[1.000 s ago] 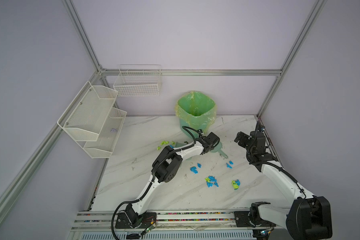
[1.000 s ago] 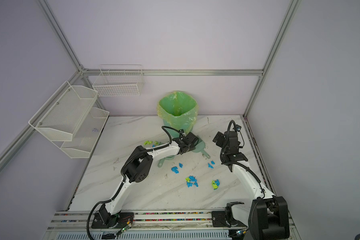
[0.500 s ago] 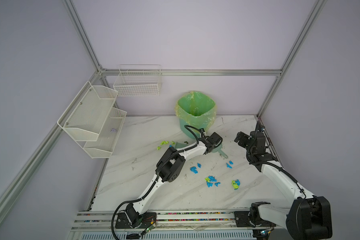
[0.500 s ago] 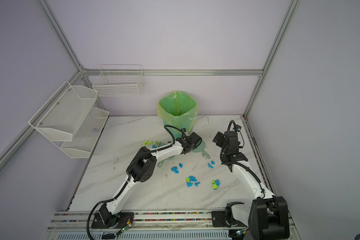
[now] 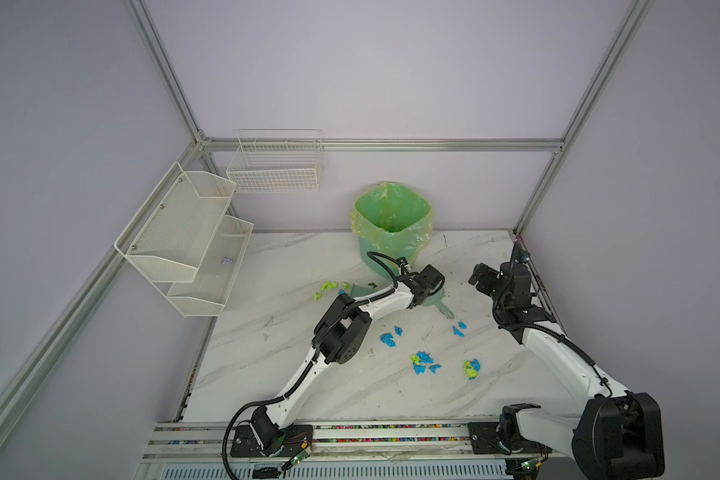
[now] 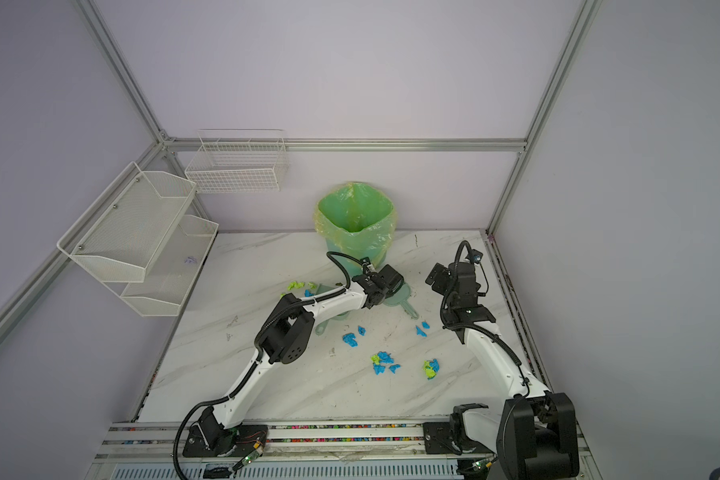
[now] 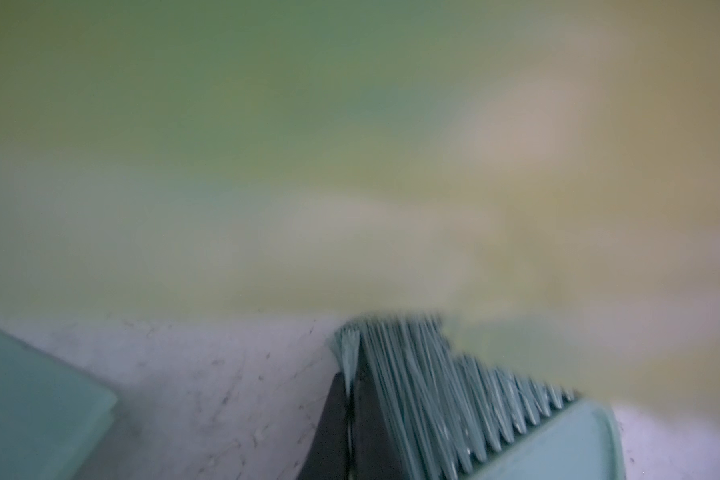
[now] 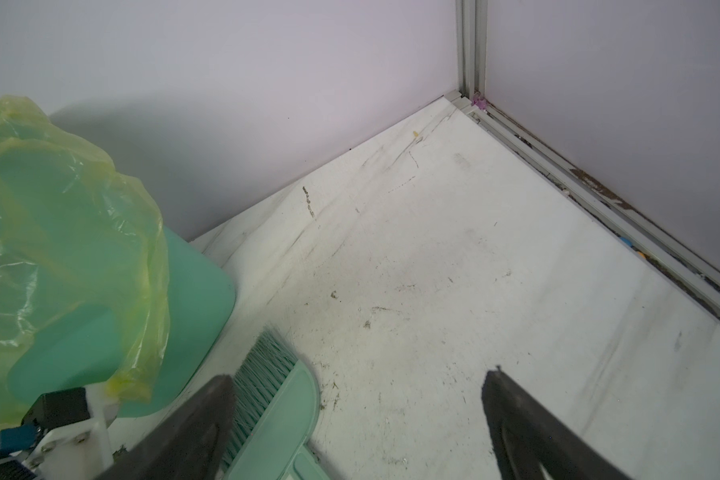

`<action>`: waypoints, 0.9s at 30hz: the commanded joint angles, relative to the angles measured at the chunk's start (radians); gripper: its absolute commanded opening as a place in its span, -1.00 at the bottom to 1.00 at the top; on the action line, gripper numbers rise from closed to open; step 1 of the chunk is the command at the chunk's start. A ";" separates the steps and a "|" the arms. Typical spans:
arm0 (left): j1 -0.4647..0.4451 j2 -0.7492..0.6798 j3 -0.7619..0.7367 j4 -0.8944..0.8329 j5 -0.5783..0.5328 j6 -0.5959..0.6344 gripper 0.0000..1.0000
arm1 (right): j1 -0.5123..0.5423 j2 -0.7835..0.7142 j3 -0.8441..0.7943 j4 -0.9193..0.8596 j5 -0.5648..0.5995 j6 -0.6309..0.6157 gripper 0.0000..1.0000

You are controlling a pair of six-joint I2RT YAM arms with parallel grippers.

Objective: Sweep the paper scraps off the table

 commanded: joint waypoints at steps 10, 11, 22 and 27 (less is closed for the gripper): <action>-0.001 -0.162 -0.099 0.112 0.112 0.009 -1.00 | -0.006 -0.054 -0.016 -0.016 -0.058 0.057 0.92; -0.001 -0.182 -0.118 0.143 0.119 0.020 -1.00 | -0.006 -0.056 -0.021 -0.014 -0.074 0.064 0.92; -0.001 -0.311 -0.207 0.394 0.186 0.145 -1.00 | -0.006 -0.067 -0.067 -0.005 -0.223 0.130 0.95; 0.000 -0.322 -0.196 0.432 0.228 0.159 -1.00 | -0.008 -0.078 -0.079 -0.001 -0.286 0.163 0.95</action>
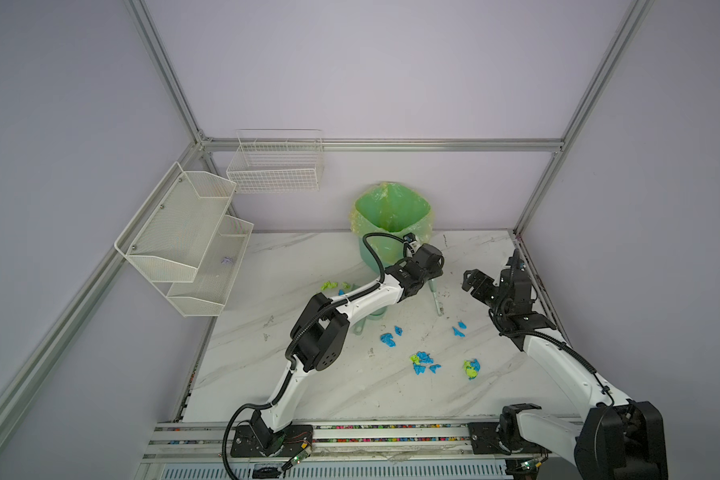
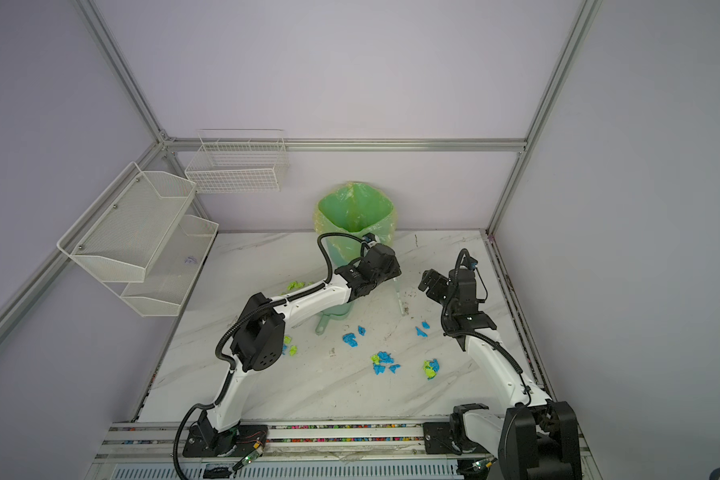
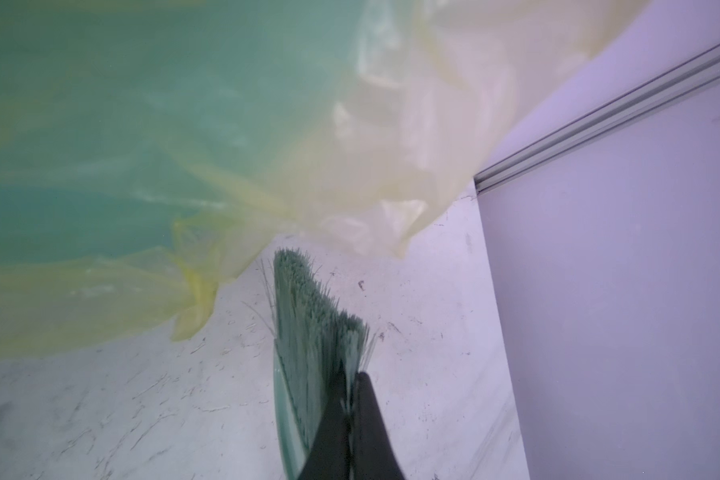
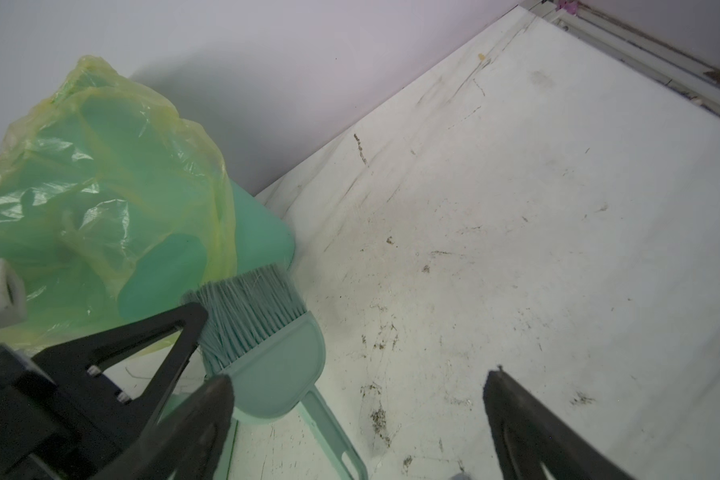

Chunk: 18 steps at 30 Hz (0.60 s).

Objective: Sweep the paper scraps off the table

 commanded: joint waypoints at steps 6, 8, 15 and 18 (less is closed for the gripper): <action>-0.002 -0.082 -0.029 0.073 0.019 0.058 -1.00 | -0.015 -0.022 -0.041 0.012 -0.158 0.077 0.94; -0.002 -0.097 -0.031 0.073 0.013 0.073 -1.00 | -0.022 -0.031 -0.054 0.016 -0.178 0.089 0.95; -0.002 -0.139 -0.029 0.077 0.011 0.125 -1.00 | -0.051 -0.027 -0.106 0.086 -0.334 0.219 0.93; -0.002 -0.151 -0.025 0.080 0.011 0.147 -1.00 | -0.054 -0.018 -0.127 0.109 -0.358 0.274 0.91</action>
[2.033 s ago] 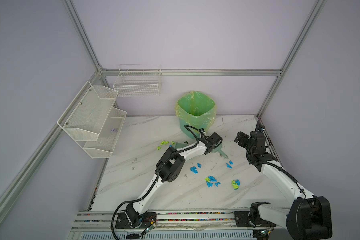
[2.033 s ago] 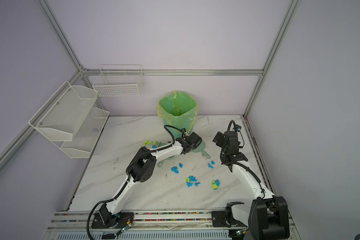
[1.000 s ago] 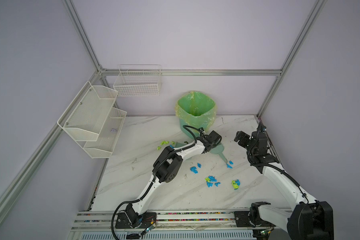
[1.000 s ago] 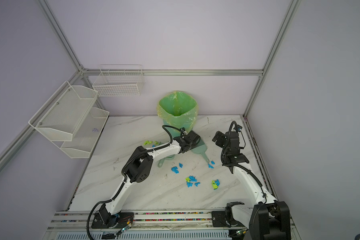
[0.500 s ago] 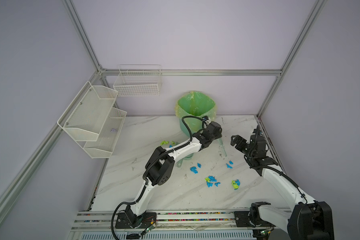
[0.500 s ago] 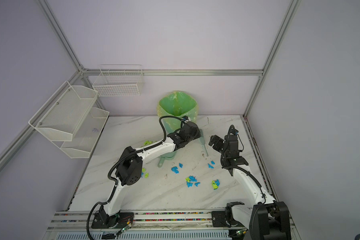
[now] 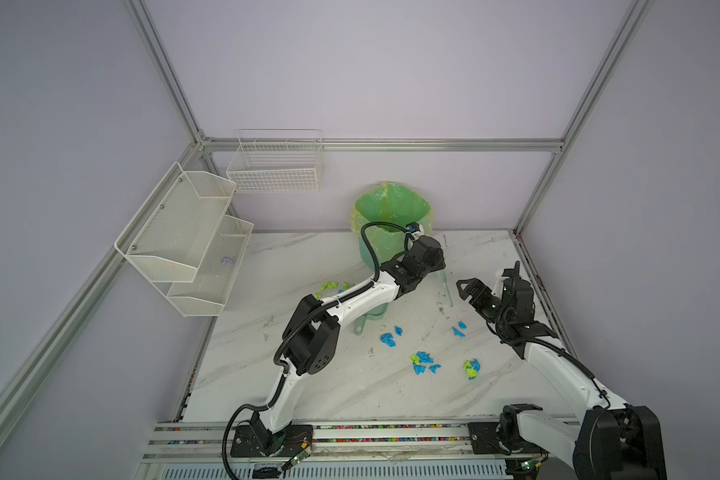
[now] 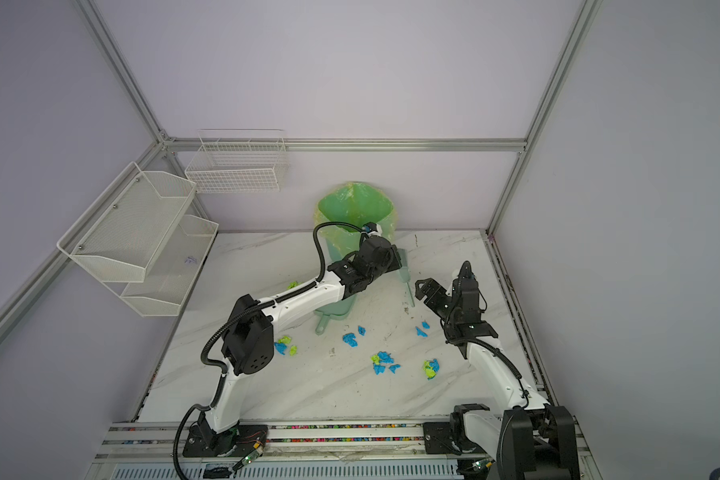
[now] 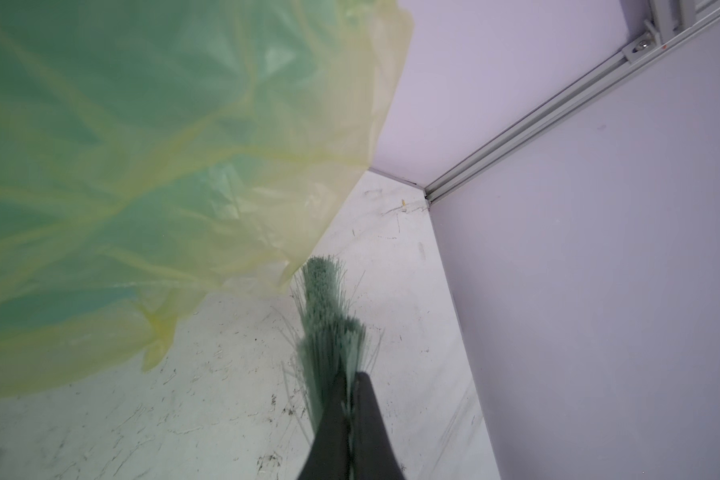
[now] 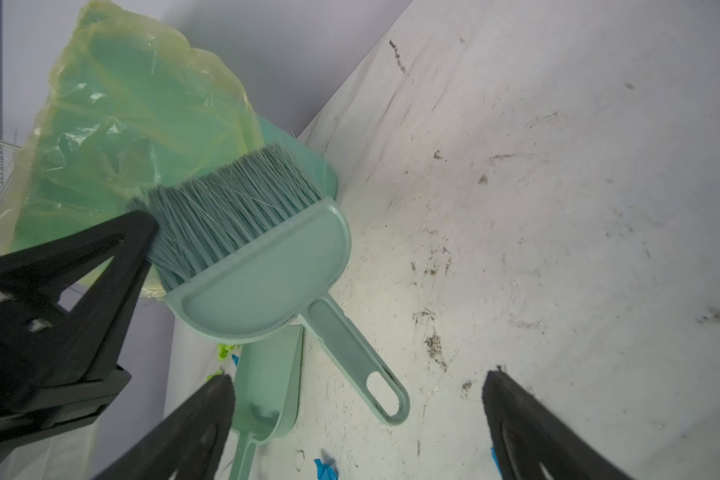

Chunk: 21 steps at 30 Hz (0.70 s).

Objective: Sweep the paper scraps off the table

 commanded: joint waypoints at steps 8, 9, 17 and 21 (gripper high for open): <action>-0.002 -0.096 -0.026 0.069 -0.044 0.131 -1.00 | -0.019 0.027 -0.118 0.259 -0.184 0.336 0.86; -0.001 -0.101 -0.030 0.078 -0.043 0.137 -1.00 | -0.019 0.033 -0.141 0.323 -0.205 0.381 0.86; 0.002 -0.117 -0.036 0.105 -0.034 0.152 -1.00 | -0.019 0.055 -0.269 0.666 -0.234 0.654 0.76; 0.008 -0.119 -0.036 0.110 -0.035 0.138 -1.00 | -0.018 0.093 -0.308 0.837 -0.237 0.782 0.73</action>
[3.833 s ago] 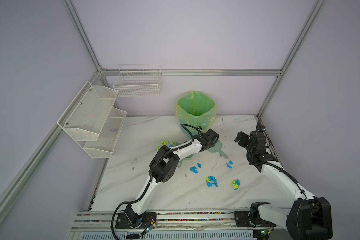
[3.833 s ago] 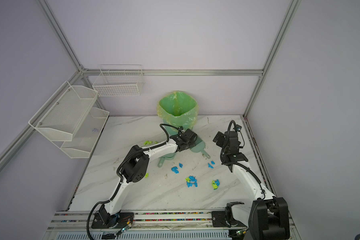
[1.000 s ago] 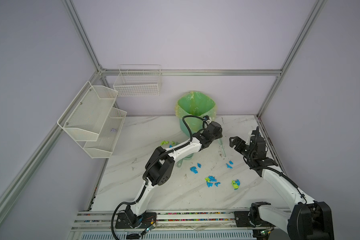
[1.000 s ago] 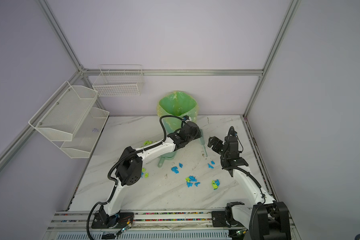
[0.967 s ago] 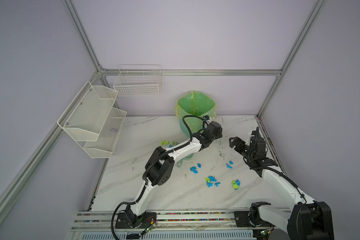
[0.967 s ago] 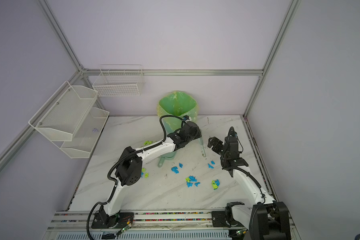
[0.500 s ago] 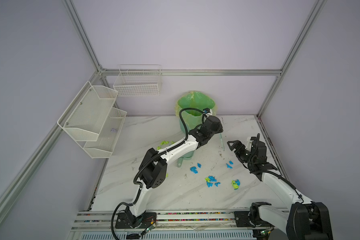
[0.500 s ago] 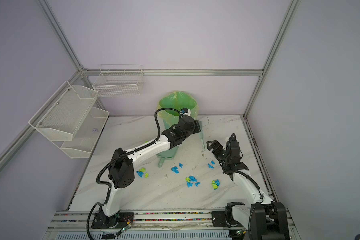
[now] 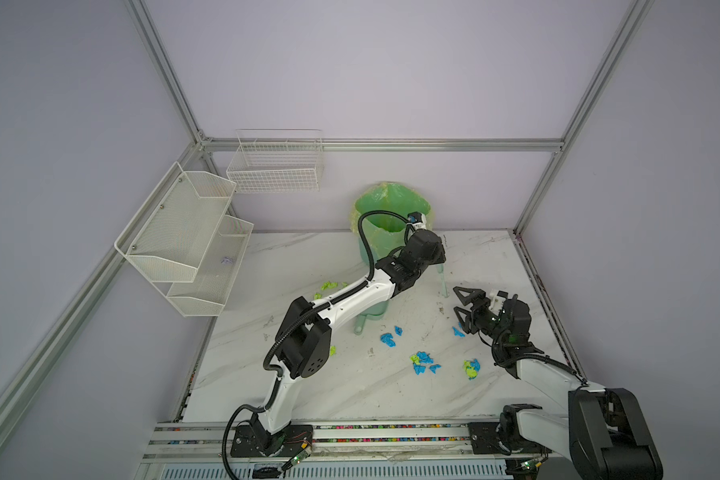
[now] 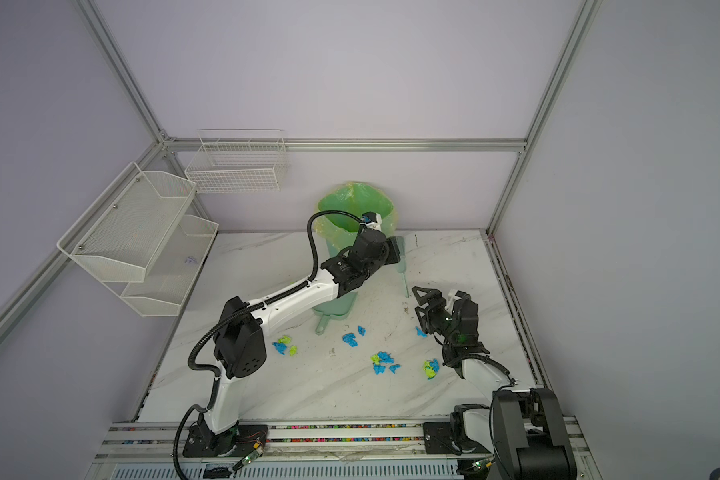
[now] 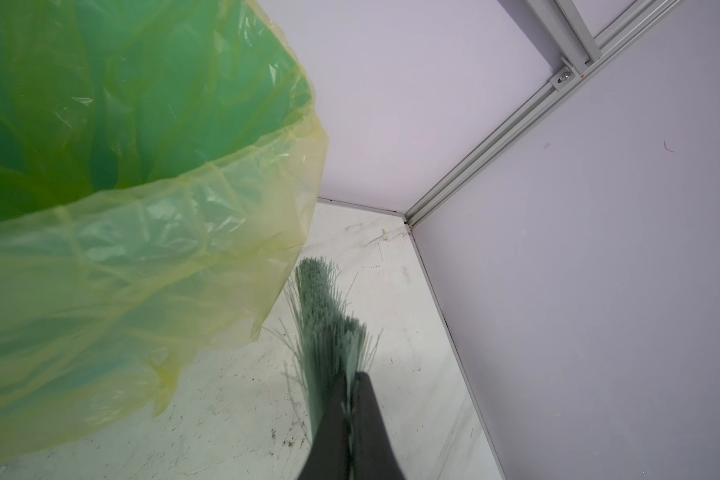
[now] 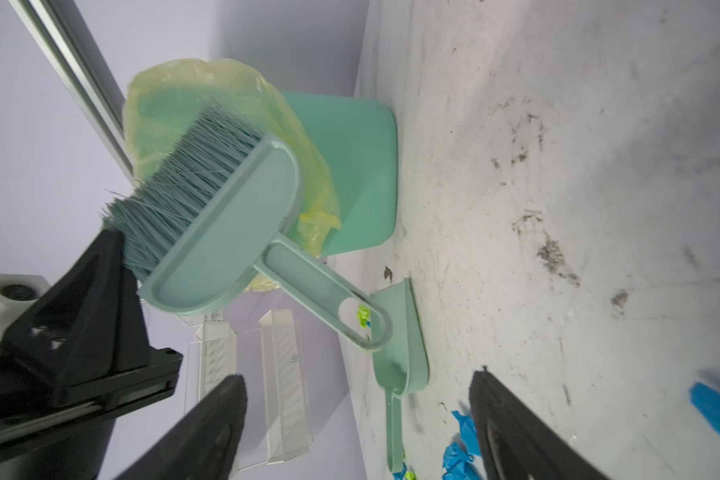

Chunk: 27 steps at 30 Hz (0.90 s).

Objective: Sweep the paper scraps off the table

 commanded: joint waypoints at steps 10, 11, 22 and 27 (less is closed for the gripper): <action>0.014 -0.056 0.013 0.091 0.002 -0.042 -1.00 | -0.002 0.222 -0.082 0.634 -0.002 0.389 0.65; 0.015 -0.052 0.027 0.088 0.005 -0.046 -1.00 | -0.003 0.239 -0.085 0.669 0.002 0.401 0.63; 0.018 -0.021 0.078 0.099 0.025 -0.100 -1.00 | 0.003 0.330 -0.068 0.818 0.008 0.552 0.60; 0.016 -0.016 0.087 0.103 0.020 -0.116 -1.00 | 0.018 0.341 -0.063 0.780 0.006 0.583 0.54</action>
